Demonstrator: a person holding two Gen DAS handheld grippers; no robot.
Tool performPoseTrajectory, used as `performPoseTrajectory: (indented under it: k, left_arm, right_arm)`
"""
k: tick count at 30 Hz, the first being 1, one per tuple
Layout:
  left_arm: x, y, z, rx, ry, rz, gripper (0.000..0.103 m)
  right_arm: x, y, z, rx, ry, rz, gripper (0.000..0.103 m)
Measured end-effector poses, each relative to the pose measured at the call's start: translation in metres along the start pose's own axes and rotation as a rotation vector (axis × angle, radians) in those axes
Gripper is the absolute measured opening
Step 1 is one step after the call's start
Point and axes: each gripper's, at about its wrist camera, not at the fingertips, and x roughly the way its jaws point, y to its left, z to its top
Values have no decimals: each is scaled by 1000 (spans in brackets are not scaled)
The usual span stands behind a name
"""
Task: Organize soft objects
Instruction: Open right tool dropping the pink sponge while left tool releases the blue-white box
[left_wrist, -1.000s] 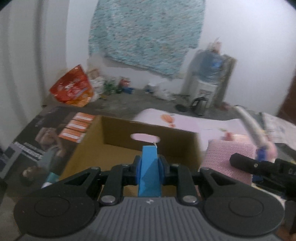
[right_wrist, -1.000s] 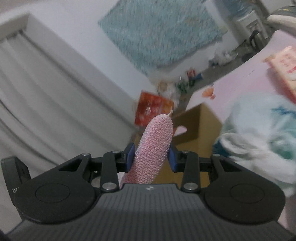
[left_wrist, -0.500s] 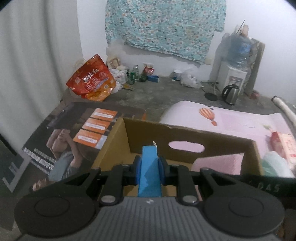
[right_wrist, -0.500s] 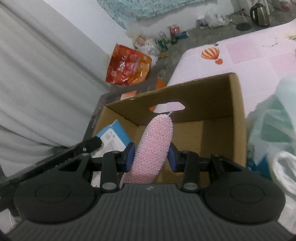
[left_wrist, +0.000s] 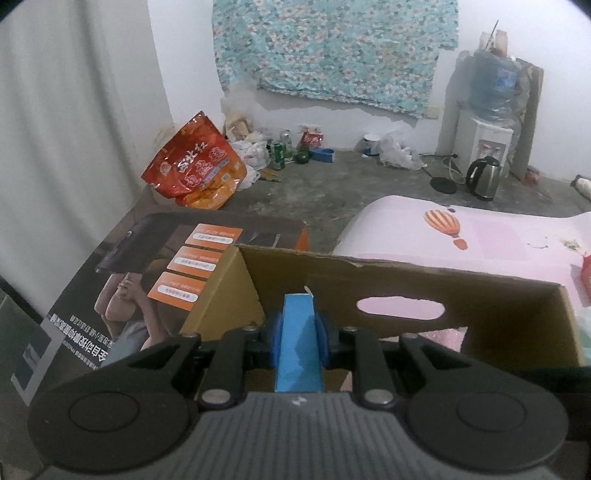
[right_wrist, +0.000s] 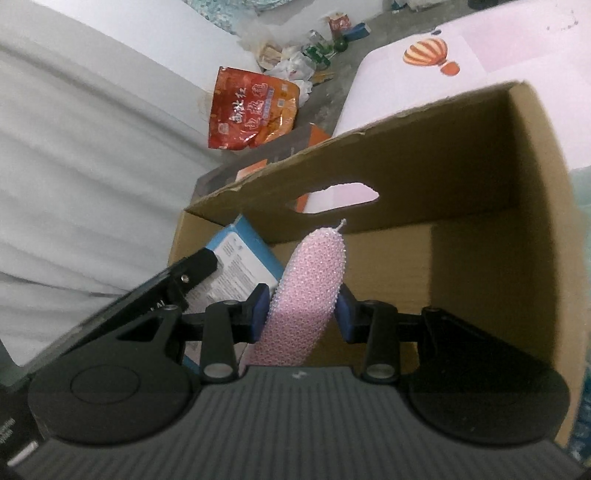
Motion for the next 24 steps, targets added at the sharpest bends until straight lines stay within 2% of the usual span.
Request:
performPoseTrajectory:
  k: [4, 7, 10, 12, 16, 17, 20, 24]
  left_arm:
    - [6, 3, 0, -1, 7, 9, 21]
    - [10, 3, -1, 1, 13, 18, 21]
    - [12, 5, -2, -10, 23, 17, 21]
    - [12, 6, -2, -12, 21, 15, 21]
    - [11, 10, -2, -24, 5, 0, 21]
    - [10, 11, -2, -28, -4, -5, 21]
    - [6, 15, 0, -58, -48, -50, 21]
    - [16, 16, 0, -71, -5, -51, 22]
  right_arm:
    - [13, -4, 2, 17, 12, 24, 40]
    - [21, -6, 4, -3, 26, -7, 43]
    - [22, -7, 5, -11, 37, -51, 59]
    - [19, -4, 5, -32, 25, -85, 64]
    - [7, 4, 3, -69, -10, -91, 65]
    - [-2, 8, 2, -84, -50, -87, 66]
    - [-10, 8, 2, -93, -75, -77, 68]
    - [-15, 9, 5, -108, -84, -76, 69]
